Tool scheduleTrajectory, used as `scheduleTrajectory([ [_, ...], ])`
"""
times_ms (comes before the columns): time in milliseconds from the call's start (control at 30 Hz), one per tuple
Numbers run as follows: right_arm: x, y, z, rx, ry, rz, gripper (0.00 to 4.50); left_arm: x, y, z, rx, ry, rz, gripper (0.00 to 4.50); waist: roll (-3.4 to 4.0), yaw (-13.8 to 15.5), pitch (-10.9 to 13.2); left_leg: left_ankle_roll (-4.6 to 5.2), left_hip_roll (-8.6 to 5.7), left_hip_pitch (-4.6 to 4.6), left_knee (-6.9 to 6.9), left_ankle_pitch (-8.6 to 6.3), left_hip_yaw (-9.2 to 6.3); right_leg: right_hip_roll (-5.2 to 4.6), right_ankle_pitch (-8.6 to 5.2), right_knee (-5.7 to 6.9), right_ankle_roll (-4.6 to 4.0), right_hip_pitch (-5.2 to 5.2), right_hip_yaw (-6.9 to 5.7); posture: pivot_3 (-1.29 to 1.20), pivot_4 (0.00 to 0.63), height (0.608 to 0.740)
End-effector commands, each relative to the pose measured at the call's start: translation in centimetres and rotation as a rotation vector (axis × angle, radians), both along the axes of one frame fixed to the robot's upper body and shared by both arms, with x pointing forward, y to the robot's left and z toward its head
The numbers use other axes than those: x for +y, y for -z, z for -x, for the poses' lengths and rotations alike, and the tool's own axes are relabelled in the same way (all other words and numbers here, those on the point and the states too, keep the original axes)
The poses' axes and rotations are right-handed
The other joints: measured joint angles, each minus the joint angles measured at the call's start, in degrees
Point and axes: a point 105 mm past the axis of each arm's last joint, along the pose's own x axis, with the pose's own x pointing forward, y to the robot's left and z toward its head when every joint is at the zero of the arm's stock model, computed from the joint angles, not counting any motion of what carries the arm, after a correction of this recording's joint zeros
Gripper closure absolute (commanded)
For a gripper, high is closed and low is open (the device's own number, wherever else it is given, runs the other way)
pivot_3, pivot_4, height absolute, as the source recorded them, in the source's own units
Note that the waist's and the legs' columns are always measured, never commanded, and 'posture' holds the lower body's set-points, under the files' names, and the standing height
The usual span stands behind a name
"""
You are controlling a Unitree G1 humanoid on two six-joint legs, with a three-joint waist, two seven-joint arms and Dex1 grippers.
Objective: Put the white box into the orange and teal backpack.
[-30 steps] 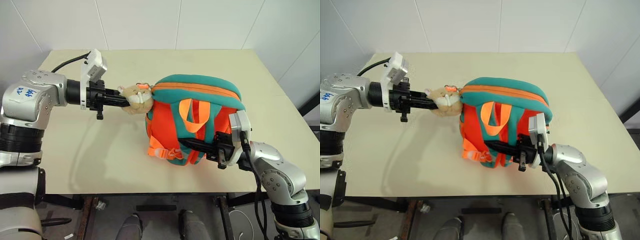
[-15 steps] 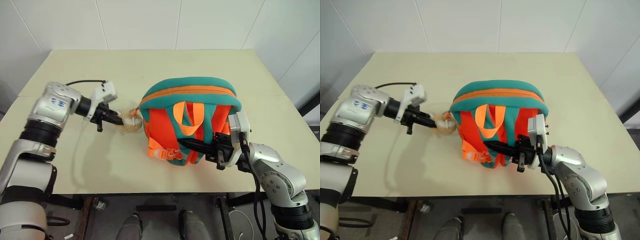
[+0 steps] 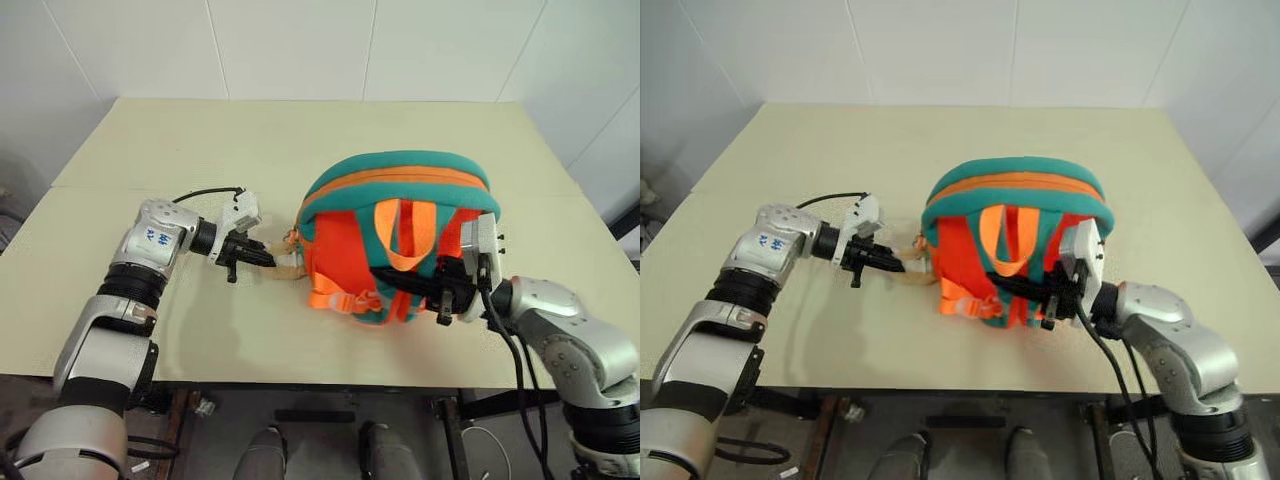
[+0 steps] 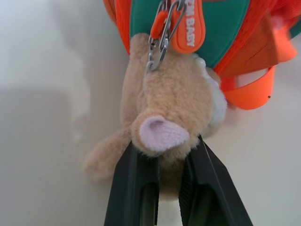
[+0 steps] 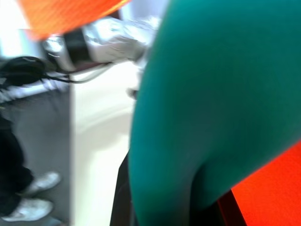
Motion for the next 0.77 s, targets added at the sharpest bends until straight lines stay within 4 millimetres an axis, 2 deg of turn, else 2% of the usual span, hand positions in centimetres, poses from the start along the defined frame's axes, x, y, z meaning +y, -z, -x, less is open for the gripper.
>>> scheduleTrajectory([
  [33, -1.4, -0.9, 1.0, -0.024, 0.011, 0.087, 3.25, 0.5, -2.9, -0.2, -0.191, -0.024, 0.09, 3.58, -0.02, 0.1, 0.0, 0.02, 0.0, 0.0, -0.01, -0.02, -0.01, 0.0, 0.02, 0.0, 0.04, 0.0, -0.01, 0.0, 0.15, 0.74],
  [100, -2.3, -1.5, 1.2, -0.039, 0.028, 0.103, 2.5, 1.0, -3.6, -0.5, -0.321, -0.055, 0.125, 2.97, -0.02, 0.1, 0.0, 0.03, 0.01, 0.01, -0.04, -0.05, -0.02, 0.0, 0.05, 0.0, 0.11, 0.0, -0.03, 0.0, 0.15, 0.74],
  [167, -3.6, -2.5, 1.6, -0.052, 0.059, 0.127, 1.83, 1.5, -4.8, 0.3, -0.328, -0.054, 0.293, 2.33, -0.01, 0.0, 0.0, 0.03, 0.01, 0.0, -0.06, -0.06, -0.01, -0.01, 0.07, -0.02, 0.13, 0.0, -0.03, 0.0, 0.15, 0.74],
  [267, -5.8, -3.9, 2.6, -0.048, 0.121, 0.165, 0.79, 3.3, -4.6, 1.8, -0.375, -0.004, 0.306, 1.34, -0.01, 0.0, 0.0, 0.05, 0.0, 0.01, -0.07, -0.08, 0.0, -0.01, 0.07, -0.04, 0.14, -0.01, -0.02, 0.0, 0.15, 0.74],
  [333, -7.7, -4.4, 3.0, -0.042, 0.173, 0.19, 0.12, 3.9, -4.2, 2.3, -0.327, 0.005, 0.309, 0.73, -0.02, 0.0, 0.0, 0.05, 0.01, 0.04, -0.11, -0.09, 0.01, 0.0, 0.07, -0.03, 0.13, 0.0, -0.03, 0.0, 0.15, 0.74],
  [400, -9.7, -4.9, 3.2, -0.043, 0.241, 0.229, 0.0, 4.7, -4.5, 2.6, -0.323, 0.007, 0.342, 0.11, -0.01, 0.0, 0.0, 0.06, 0.02, 0.04, -0.09, -0.09, 0.01, 0.0, 0.06, -0.04, 0.12, 0.01, -0.05, 0.0, 0.15, 0.74],
  [433, -10.9, -5.1, 3.2, -0.046, 0.281, 0.243, 0.0, 5.2, -4.5, 2.6, -0.339, -0.002, 0.345, 0.05, -0.02, 0.0, 0.0, 0.06, 0.02, 0.05, -0.06, -0.09, 0.02, 0.0, 0.06, -0.06, 0.12, 0.04, -0.05, 0.0, 0.15, 0.74],
  [500, -13.2, -5.8, 3.3, -0.052, 0.37, 0.222, 0.0, 6.4, -4.3, 2.7, -0.341, -0.022, 0.348, 0.05, -0.01, 0.1, 0.0, 0.06, 0.02, 0.03, 0.06, -0.09, 0.03, 0.0, 0.04, -0.13, 0.07, 0.09, -0.05, 0.0, 0.15, 0.74],
  [633, -17.1, -5.2, 4.0, -0.033, 0.489, 0.227, 0.0, 7.4, -4.2, 2.8, -0.346, -0.047, 0.371, 0.05, -0.02, 0.0, 0.0, 0.07, 0.02, 0.03, 0.13, -0.09, 0.06, 0.0, 0.01, -0.27, -0.19, 0.16, -0.04, 0.0, 0.15, 0.74],
  [700, -18.0, -4.9, 4.0, -0.039, 0.513, 0.223, 0.0, 7.6, -4.6, 2.7, -0.371, -0.059, 0.392, 0.05, -0.02, -0.1, 0.0, 0.08, 0.02, 0.03, 0.15, -0.09, 0.1, -0.01, 0.0, -0.32, -0.32, 0.18, -0.02, 0.0, 0.15, 0.74],
  [767, -18.0, -5.0, 3.4, -0.063, 0.522, 0.196, 0.0, 7.7, -4.7, 2.8, -0.382, -0.066, 0.399, 0.05, -0.02, -0.1, 0.0, 0.1, 0.02, 0.04, 0.15, -0.08, 0.1, -0.01, -0.14, -0.32, -0.63, 0.18, -0.02, 0.0, 0.15, 0.74],
])
